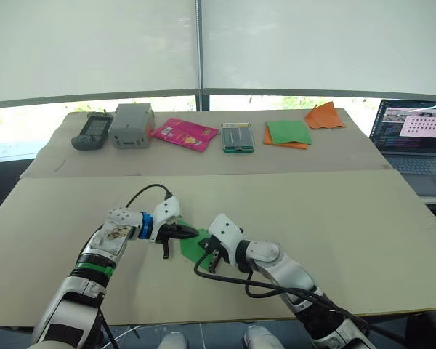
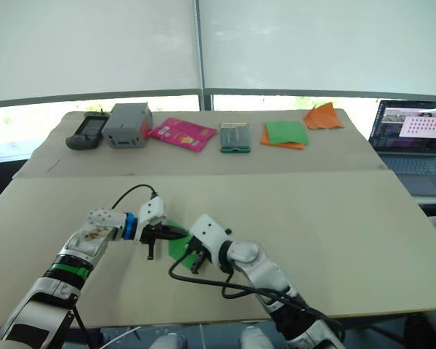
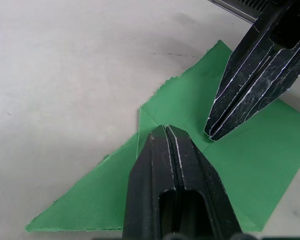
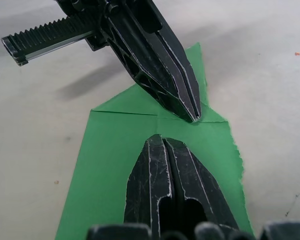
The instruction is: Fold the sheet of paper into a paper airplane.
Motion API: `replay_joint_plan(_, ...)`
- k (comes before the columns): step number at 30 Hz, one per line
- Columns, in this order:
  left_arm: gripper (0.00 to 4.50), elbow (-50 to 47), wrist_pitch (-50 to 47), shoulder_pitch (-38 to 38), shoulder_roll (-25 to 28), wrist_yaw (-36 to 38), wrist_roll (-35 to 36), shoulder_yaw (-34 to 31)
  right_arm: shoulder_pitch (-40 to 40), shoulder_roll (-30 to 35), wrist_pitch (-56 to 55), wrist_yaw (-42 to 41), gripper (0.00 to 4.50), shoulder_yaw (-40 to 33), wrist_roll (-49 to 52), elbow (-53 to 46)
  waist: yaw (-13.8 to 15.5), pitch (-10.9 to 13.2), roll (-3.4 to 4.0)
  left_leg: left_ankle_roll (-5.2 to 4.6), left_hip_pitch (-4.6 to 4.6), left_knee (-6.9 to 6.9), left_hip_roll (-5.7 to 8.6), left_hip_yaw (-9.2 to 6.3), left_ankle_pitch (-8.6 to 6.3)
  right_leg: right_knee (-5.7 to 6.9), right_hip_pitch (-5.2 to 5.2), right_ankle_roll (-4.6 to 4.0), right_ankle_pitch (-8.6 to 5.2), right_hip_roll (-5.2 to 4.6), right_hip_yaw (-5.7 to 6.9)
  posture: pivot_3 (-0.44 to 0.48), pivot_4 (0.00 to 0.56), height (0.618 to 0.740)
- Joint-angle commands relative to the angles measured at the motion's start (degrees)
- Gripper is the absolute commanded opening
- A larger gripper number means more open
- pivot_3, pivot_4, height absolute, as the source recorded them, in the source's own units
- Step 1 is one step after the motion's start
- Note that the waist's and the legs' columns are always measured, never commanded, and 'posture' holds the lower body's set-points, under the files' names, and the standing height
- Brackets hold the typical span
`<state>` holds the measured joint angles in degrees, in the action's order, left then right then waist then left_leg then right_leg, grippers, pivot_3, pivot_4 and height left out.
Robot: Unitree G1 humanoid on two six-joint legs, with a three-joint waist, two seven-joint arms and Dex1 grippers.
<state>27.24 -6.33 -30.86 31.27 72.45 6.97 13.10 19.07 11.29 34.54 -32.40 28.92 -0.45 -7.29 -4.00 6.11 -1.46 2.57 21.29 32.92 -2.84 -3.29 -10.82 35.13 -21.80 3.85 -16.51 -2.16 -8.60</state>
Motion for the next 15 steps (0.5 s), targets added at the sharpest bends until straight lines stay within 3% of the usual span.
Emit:
replay_joint_plan(1,0.00,0.79,-1.04,1.62,0.77,-0.37,-2.08,1.20,-1.97,2.19,4.27,-0.90,0.03,1.72,-1.06,2.35,0.00,-0.02,0.02,0.00,0.00,0.00,0.00,0.00,0.00,0.00,0.02,0.00,0.00,0.00,0.00,0.000,0.150,0.740)
replay_joint_plan(15,0.00,0.93,-1.07,1.70,1.25,-0.40,-2.21,1.07,-7.55,7.17,14.08,-1.11,0.03,2.42,0.25,-1.02,0.58,-0.27,0.05,0.02,-0.12,0.01,0.01,0.00,-0.01,-0.12,0.20,-0.04,-0.03,-0.02,0.00,0.000,0.150,0.740)
